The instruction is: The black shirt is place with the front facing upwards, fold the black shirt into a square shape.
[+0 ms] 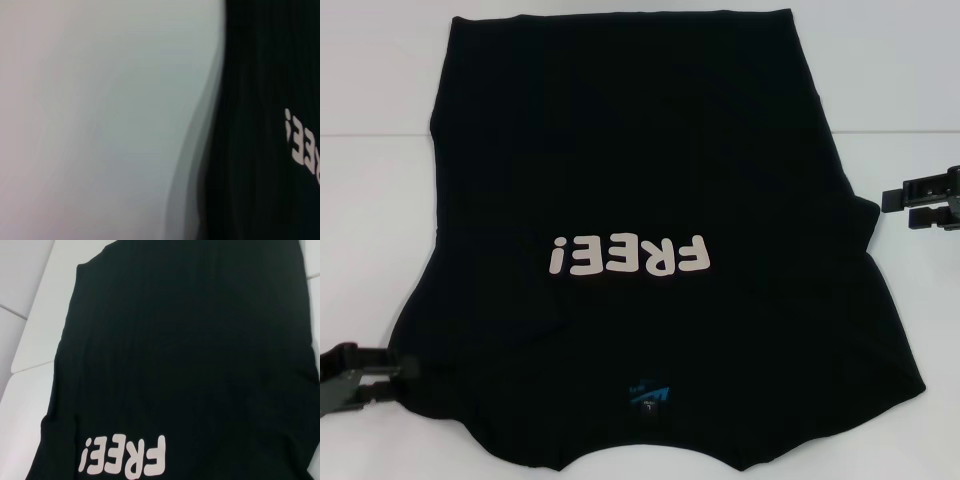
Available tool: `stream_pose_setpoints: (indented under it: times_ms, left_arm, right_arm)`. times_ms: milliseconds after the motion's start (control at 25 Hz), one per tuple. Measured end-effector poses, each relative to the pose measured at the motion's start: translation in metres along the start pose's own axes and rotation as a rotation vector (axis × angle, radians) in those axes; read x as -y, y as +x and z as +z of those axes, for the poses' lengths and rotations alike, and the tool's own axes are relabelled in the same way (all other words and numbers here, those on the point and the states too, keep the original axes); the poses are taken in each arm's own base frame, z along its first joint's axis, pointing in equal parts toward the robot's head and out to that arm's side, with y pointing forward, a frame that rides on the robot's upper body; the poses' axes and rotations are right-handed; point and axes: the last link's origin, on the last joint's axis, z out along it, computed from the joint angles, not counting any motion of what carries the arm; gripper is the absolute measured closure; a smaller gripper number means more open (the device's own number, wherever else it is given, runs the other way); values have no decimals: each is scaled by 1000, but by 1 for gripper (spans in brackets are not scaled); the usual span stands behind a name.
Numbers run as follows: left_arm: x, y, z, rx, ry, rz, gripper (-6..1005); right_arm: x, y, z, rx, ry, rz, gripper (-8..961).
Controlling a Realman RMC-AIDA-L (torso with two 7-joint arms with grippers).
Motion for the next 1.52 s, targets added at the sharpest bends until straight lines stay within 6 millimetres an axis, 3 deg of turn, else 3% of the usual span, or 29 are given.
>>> stream_pose_setpoints:
  times_ms: [280, 720, 1040, 1440, 1520]
  left_arm:
    - [-12, 12, 8, -11, -12, 25, 580]
    - [-15, 23, 6, -36, 10, 18, 593]
    - [-25, 23, 19, 16, 13, 60, 602]
    - [-24, 24, 16, 11, 24, 70, 614]
    - [-24, 24, 16, 11, 26, 77, 688]
  right_arm:
    - [0, 0, 0, -3, 1, -3, 329]
    - [3, 2, -3, 1, 5, 3, 328]
    - [5, 1, -4, 7, 9, 5, 329]
    - [6, 0, -5, 16, 16, 5, 329]
    - [7, -1, -5, 18, 18, 7, 329]
